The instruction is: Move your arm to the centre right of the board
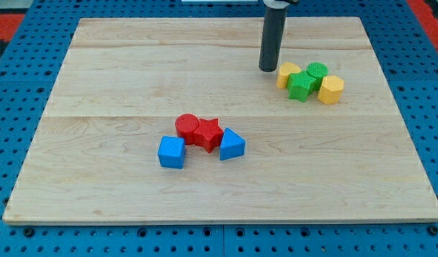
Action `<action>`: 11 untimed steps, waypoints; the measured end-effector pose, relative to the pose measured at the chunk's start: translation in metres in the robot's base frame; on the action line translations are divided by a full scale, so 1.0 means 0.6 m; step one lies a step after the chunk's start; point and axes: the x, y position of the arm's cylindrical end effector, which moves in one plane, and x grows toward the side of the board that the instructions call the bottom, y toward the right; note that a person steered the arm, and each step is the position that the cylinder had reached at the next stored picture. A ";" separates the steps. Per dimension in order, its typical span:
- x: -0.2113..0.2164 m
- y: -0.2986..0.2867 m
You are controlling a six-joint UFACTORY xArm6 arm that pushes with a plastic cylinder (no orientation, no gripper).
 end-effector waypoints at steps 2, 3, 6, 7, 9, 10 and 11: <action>-0.025 -0.013; -0.070 0.032; -0.093 0.227; -0.040 0.296; 0.015 0.332; 0.058 0.329; 0.084 0.284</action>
